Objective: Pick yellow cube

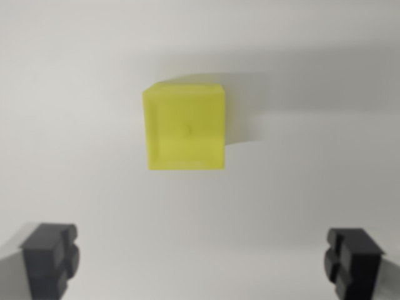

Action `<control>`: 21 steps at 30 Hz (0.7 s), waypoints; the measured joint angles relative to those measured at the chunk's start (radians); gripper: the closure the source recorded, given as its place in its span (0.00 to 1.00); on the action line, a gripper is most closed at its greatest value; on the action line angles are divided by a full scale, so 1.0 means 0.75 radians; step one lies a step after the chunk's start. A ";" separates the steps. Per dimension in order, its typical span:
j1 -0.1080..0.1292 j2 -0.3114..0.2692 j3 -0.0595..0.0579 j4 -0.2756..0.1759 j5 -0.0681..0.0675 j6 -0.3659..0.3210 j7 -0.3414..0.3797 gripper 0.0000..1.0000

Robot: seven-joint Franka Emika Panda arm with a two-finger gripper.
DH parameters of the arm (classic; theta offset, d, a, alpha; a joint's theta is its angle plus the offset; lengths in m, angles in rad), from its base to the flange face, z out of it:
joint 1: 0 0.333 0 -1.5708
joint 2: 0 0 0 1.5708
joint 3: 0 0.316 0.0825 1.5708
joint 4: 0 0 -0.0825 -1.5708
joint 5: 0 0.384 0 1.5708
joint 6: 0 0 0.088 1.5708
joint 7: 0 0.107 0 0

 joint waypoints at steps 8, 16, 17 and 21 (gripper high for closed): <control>0.005 0.053 0.000 -0.003 0.006 0.058 0.006 0.00; 0.010 0.108 0.000 -0.001 0.013 0.114 0.012 0.00; 0.011 0.115 0.000 -0.001 0.014 0.121 0.013 0.00; 0.013 0.144 0.000 0.001 0.017 0.149 0.015 0.00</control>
